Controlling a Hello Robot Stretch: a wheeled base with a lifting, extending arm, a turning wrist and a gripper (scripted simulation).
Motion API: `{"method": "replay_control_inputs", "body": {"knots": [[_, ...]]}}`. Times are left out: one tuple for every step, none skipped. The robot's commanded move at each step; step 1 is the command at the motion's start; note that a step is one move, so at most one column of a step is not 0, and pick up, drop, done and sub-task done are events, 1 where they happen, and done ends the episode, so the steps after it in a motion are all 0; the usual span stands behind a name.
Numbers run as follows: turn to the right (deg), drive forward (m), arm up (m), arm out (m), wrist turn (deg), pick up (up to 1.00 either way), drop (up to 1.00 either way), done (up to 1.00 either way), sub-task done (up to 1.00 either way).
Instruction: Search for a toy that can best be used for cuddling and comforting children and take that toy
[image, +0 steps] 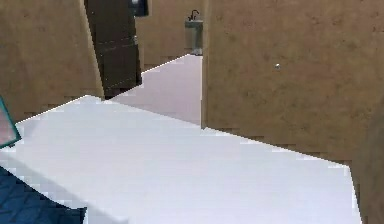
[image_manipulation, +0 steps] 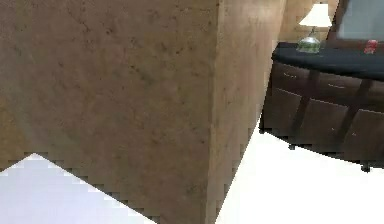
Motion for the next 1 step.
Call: {"method": "replay_control_inputs", "body": {"knots": [[24.0,0.00,0.00,0.00,0.0,0.00,0.00,0.00,0.00]]}}
